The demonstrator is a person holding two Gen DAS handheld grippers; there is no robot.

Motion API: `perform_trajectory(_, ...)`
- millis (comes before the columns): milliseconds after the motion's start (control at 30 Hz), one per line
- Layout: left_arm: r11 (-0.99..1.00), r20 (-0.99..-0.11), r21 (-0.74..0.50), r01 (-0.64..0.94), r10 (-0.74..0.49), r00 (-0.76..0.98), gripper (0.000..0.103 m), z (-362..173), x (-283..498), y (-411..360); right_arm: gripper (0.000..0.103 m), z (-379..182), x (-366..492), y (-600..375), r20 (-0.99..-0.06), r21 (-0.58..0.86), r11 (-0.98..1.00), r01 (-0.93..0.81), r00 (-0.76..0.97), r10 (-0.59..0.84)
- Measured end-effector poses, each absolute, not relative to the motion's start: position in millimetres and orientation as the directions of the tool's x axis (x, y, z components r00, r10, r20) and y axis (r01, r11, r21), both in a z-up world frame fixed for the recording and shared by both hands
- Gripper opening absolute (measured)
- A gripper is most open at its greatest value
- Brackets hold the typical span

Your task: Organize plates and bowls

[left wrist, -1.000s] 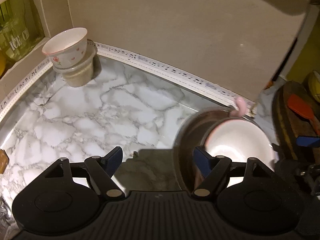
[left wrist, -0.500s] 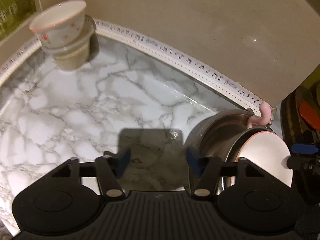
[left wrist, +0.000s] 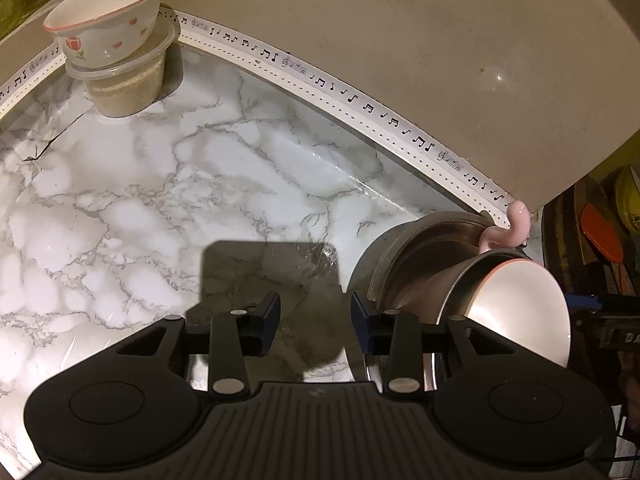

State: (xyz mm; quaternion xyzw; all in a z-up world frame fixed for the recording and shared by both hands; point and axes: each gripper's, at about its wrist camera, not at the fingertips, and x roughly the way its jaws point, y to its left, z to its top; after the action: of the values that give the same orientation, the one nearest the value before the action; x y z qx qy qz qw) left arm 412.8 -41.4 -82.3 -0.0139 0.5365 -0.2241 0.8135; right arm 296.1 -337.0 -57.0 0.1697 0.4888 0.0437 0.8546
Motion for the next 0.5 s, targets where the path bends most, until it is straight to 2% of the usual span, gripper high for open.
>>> perform_trajectory(133, 0.896, -0.866, -0.278, 0.345, -0.389, 0.313, 0.031, -81, 414, -41, 0.051, -62, 298, -331, -0.83, 0.316, 0.946, 0.071, 0.503, 0.24)
perform_trajectory(233, 0.883, -0.838, -0.342, 0.322, -0.442, 0.319, 0.031, -71, 418, -35, 0.05, -62, 299, -330, -0.831, 0.314, 0.947, 0.064, 0.502, 0.242)
perform_trajectory(500, 0.874, -0.86, -0.34, 0.348, -0.439, 0.26, 0.031, -80, 423, -52, 0.039, -65, 299, -329, -0.835, 0.32, 0.946, 0.049, 0.487, 0.257)
